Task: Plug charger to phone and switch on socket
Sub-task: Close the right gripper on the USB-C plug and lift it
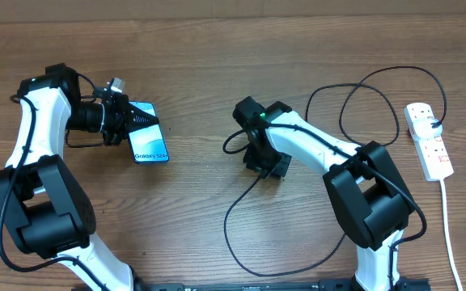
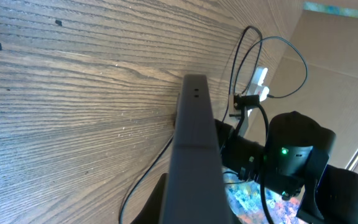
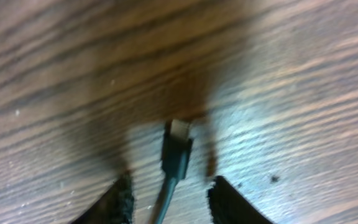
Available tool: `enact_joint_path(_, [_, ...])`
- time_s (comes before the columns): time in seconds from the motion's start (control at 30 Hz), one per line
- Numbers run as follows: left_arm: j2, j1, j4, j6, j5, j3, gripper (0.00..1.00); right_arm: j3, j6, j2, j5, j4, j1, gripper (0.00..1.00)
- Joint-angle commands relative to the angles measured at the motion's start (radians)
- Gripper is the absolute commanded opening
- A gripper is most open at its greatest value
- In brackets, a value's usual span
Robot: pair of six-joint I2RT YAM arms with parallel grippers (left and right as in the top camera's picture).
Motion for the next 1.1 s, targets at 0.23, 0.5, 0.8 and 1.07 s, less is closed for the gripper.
enact_joint_path(0.23, [-0.013,0.002,-0.003,0.024,0.037,-0.006,0.04,-0.005,0.016,0.015,0.026,0.006,-0.003,0.10])
enact_joint_path(0.5, [-0.013,0.002,-0.004,0.028,0.037,-0.006,0.04,-0.006,0.016,0.015,0.020,0.005,-0.002,0.35])
enact_joint_path(0.8, [-0.013,0.002,-0.005,0.031,0.037,-0.006,0.04,-0.006,0.015,0.015,0.021,0.030,-0.005,0.22])
enact_joint_path(1.07, [-0.013,0.002,-0.006,0.031,0.037,-0.006,0.04,-0.006,0.014,0.015,0.040,0.014,-0.004,0.23])
